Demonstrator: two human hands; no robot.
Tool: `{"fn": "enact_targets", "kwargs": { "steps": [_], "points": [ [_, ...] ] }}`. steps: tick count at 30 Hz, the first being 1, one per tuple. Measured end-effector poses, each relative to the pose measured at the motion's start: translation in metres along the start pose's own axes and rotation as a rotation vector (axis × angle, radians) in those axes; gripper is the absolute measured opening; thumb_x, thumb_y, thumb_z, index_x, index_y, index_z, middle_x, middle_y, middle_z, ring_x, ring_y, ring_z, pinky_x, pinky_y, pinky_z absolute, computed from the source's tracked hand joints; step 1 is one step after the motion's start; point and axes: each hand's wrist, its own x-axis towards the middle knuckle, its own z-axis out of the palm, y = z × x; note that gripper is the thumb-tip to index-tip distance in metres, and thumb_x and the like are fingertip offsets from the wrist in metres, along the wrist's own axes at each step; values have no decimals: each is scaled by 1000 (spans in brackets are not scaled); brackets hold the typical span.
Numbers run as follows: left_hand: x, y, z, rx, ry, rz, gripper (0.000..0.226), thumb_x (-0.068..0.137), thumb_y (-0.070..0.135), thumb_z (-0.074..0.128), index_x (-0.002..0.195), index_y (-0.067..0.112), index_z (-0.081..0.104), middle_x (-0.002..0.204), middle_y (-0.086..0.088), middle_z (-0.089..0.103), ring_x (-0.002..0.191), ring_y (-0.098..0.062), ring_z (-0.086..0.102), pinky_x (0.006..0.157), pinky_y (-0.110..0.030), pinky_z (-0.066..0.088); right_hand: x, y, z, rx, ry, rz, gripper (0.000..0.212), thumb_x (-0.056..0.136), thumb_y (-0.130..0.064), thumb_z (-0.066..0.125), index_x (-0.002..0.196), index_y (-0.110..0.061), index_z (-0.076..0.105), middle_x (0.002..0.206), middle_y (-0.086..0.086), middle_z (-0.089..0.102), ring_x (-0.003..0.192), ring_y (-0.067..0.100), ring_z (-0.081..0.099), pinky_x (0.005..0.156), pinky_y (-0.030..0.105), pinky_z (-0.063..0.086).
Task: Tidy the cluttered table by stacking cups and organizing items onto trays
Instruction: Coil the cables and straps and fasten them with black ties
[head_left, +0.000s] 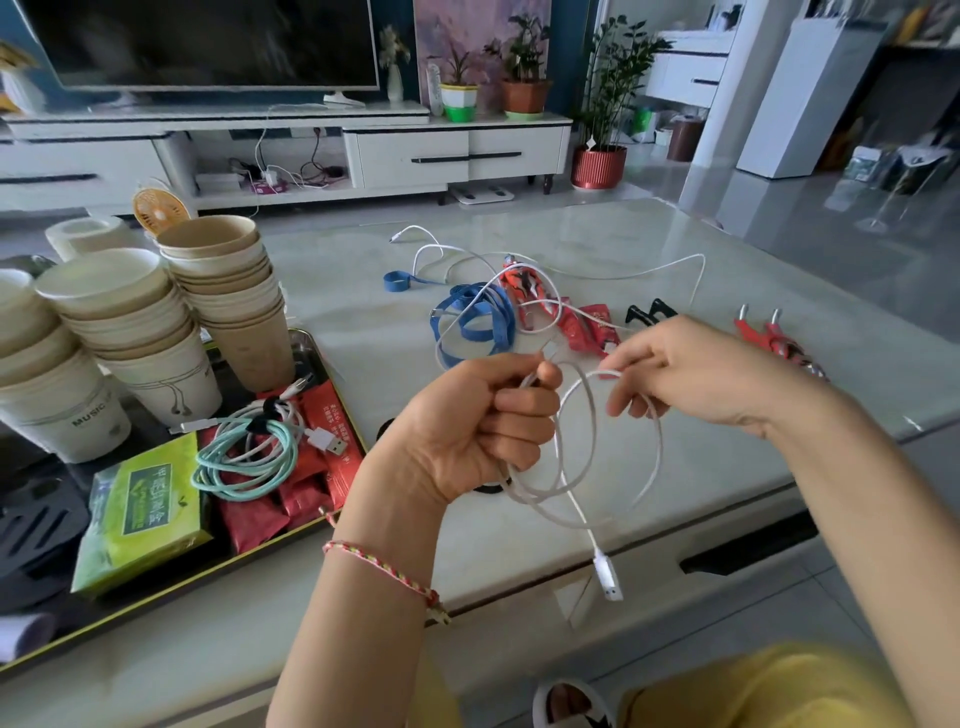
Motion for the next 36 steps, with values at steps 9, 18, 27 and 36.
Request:
{"fn": "enact_targets", "kwargs": {
  "steps": [9,18,27,36],
  "points": [
    [0,-11,10,8,-107,-47,23,85,21,37,65,17,49,50,11,13,40,-4,8,31,-11,11,-4,8,-15,-107,631,-228,22,90,-6,49,84,-20,65,67,-6,51,55,0,44,52,8,31],
    [9,-20,11,261,118,-12,30,98,23,30,72,15,43,42,10,28,31,0,18,30,-10,13,-8,3,-8,758,327,-152,22,96,-1,39,82,-11,53,68,10,67,50,15,63,46,20,50],
    [9,-26,12,899,267,77,35,99,31,34,77,14,55,53,6,38,38,-5,29,40,-15,25,3,-1,-13,1250,317,-56,22,92,6,38,82,-7,52,70,9,69,44,7,59,41,12,45],
    [24,-22,-9,859,744,119,32,98,25,37,77,12,58,58,2,42,44,-10,34,40,-17,28,5,0,-17,1063,136,3,20,98,-11,35,88,-8,51,91,-5,69,25,6,25,24,13,18]
  ]
}}
